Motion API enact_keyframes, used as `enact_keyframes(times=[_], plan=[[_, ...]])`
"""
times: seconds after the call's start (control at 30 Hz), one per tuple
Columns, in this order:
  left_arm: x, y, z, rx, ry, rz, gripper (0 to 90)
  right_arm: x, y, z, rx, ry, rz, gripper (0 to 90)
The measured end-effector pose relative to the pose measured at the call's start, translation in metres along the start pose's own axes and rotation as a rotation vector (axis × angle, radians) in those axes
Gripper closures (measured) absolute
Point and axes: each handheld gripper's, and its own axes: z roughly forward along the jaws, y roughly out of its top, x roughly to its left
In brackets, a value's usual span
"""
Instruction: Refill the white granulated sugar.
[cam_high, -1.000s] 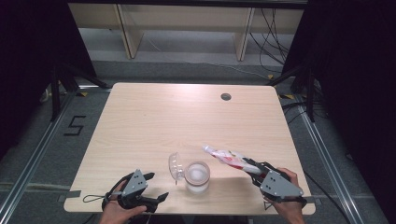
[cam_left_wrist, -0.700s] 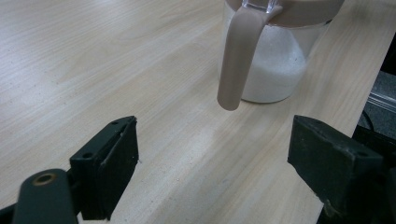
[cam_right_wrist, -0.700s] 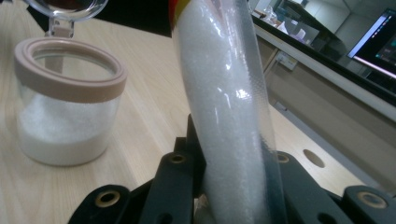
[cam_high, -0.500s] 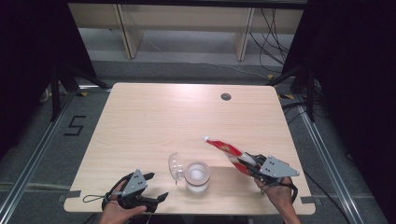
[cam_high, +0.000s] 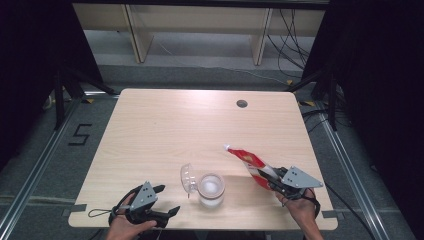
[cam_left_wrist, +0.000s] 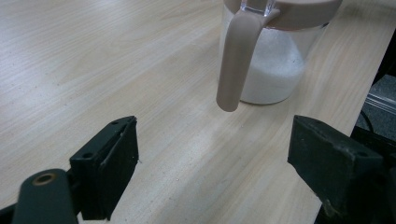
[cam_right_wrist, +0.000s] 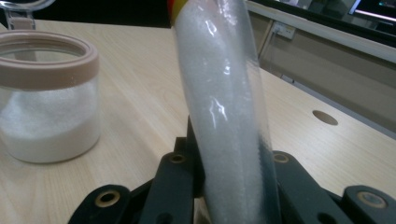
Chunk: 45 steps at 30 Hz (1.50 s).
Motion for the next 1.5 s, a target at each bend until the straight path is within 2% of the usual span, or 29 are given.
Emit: enact_keyframes(times=[0.27,0.37,0.4,0.43,0.47,0.53,0.6,0.67,0.7,0.8,0.83,0.93,1.0,1.07,1.23,1.27,1.3,1.33,1.37,1.4,1.43,1.47,1.5], plan=[[0.0,0.0,0.0,-0.002,0.001,0.001,15.8,0.001,0.001,-0.006,0.028,-0.02,0.021,79.2],[0.0,0.0,-0.001,-0.004,0.003,0.002,15.8,0.002,0.001,-0.009,0.023,-0.042,0.036,78.9],[0.0,0.0,-0.001,-0.004,0.002,0.002,15.8,0.0,0.001,-0.011,0.038,-0.035,0.029,78.7],[-0.001,0.0,-0.001,-0.003,0.006,0.002,15.8,0.0,0.001,-0.013,0.039,-0.027,0.037,78.6],[-0.001,0.0,0.0,-0.005,0.0,0.002,15.8,0.001,0.0,-0.014,0.04,-0.043,0.054,78.6],[-0.001,0.0,0.0,0.001,0.004,0.004,15.8,-0.002,0.0,-0.018,0.047,-0.044,0.035,78.5],[-0.001,0.0,0.0,0.006,0.007,0.007,15.8,-0.001,-0.002,-0.021,0.039,-0.061,0.072,78.5],[-0.001,0.0,0.0,0.003,0.006,0.01,15.8,-0.003,-0.003,-0.024,0.044,-0.059,0.058,78.6],[0.0,0.0,-0.001,0.008,0.009,0.016,15.8,-0.002,-0.004,-0.025,0.046,-0.051,0.073,78.5],[-0.001,0.0,0.0,-0.004,0.005,0.004,15.8,-0.003,-0.005,-0.029,0.05,-0.073,0.082,78.5],[-0.001,0.0,0.0,-0.003,0.005,0.005,15.8,-0.003,-0.005,-0.03,0.058,-0.066,0.076,78.5],[-0.001,0.0,0.001,0.001,0.004,0.006,15.8,-0.003,-0.007,-0.033,0.057,-0.084,0.1,78.3],[0.001,0.0,0.0,0.007,0.004,0.036,15.8,-0.005,-0.008,-0.035,0.055,-0.079,0.111,78.1],[0.001,0.0,0.0,0.002,0.003,0.027,15.8,-0.005,-0.01,-0.039,0.076,-0.092,0.132,77.8],[0.001,0.0,0.0,0.005,0.005,0.032,15.8,-0.006,-0.014,-0.045,0.088,-0.098,0.153,75.3],[0.001,0.0,0.0,0.002,0.003,0.03,15.8,-0.006,-0.014,-0.046,0.094,-0.085,0.171,74.2],[0.001,0.0,0.0,0.002,0.005,0.028,15.8,-0.004,-0.014,-0.047,0.089,-0.097,0.2,72.7],[0.001,0.0,0.0,0.001,0.005,0.028,15.8,-0.004,-0.014,-0.048,0.093,-0.108,0.203,71.0],[0.001,0.0,0.0,-0.001,0.004,0.026,15.8,-0.005,-0.014,-0.047,0.078,-0.119,0.178,68.7],[0.001,0.001,0.0,-0.003,0.003,0.026,15.8,-0.004,-0.014,-0.049,0.096,-0.107,0.194,64.9],[0.001,0.0,0.0,-0.007,0.004,0.025,15.8,-0.002,-0.013,-0.051,0.101,-0.124,0.241,61.5],[0.0,0.0,0.0,-0.005,0.005,-0.003,15.8,-0.002,-0.013,-0.052,0.081,-0.127,0.266,56.8],[0.0,0.0,0.0,-0.001,0.003,-0.005,15.8,-0.001,-0.012,-0.053,0.079,-0.128,0.304,54.1]])
